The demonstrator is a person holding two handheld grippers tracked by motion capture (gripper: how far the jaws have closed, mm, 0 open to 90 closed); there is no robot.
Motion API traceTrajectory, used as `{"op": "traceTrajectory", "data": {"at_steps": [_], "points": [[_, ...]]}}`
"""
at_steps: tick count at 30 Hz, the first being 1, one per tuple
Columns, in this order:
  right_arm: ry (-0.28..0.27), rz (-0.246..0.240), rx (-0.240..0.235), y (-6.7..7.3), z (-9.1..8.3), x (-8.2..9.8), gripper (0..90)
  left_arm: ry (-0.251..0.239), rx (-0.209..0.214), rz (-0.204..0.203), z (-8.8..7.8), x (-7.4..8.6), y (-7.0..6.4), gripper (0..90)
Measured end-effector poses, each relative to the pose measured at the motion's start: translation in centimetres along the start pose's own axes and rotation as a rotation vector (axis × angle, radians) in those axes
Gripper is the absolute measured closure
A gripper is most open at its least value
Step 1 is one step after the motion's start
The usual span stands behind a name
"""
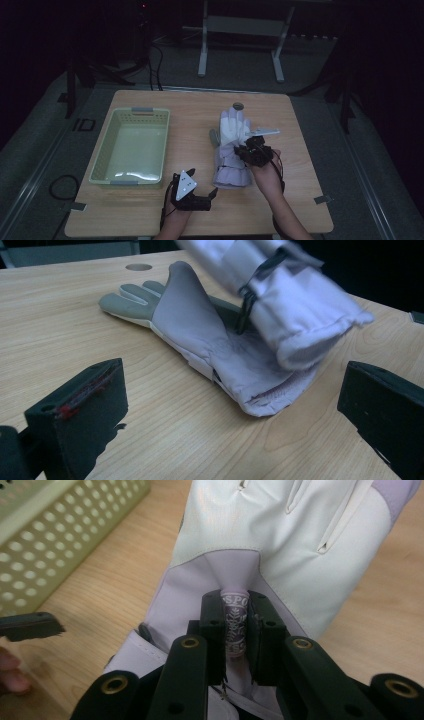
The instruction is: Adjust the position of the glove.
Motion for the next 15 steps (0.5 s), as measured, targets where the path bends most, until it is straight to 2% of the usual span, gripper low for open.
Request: {"op": "traceTrajectory", "data": {"at_steps": [6, 12, 14, 15], "points": [[0.066, 0.003, 0.007, -0.6, 2.6, 0.7, 79.1, 0.0, 0.002, -0.001, 0.0, 0.0, 0.0, 0.0], [0.103, -0.032, -0.008, -0.9, 4.4, 0.8, 78.3, 0.0, 0.002, -0.005, 0.0, 0.0, 0.0, 0.0], [0.123, -0.059, -0.008, -0.9, 5.1, 1.0, 77.0, -0.001, 0.002, -0.008, 0.0, 0.0, 0.0, 0.0], [0.127, -0.056, -0.014, -1.1, 5.3, 1.2, 76.1, 0.0, 0.002, -0.006, 0.0, 0.0, 0.0, 0.0]]}}
Point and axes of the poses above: each handheld gripper's, and its own axes: z roughly forward along the jaws, x roughly out of its underside, y roughly to its left, the point moved 2 cm from there along z, roughly forward along the jaws, and after that the axes turned 7 degrees about -x, right-handed, at the moved point
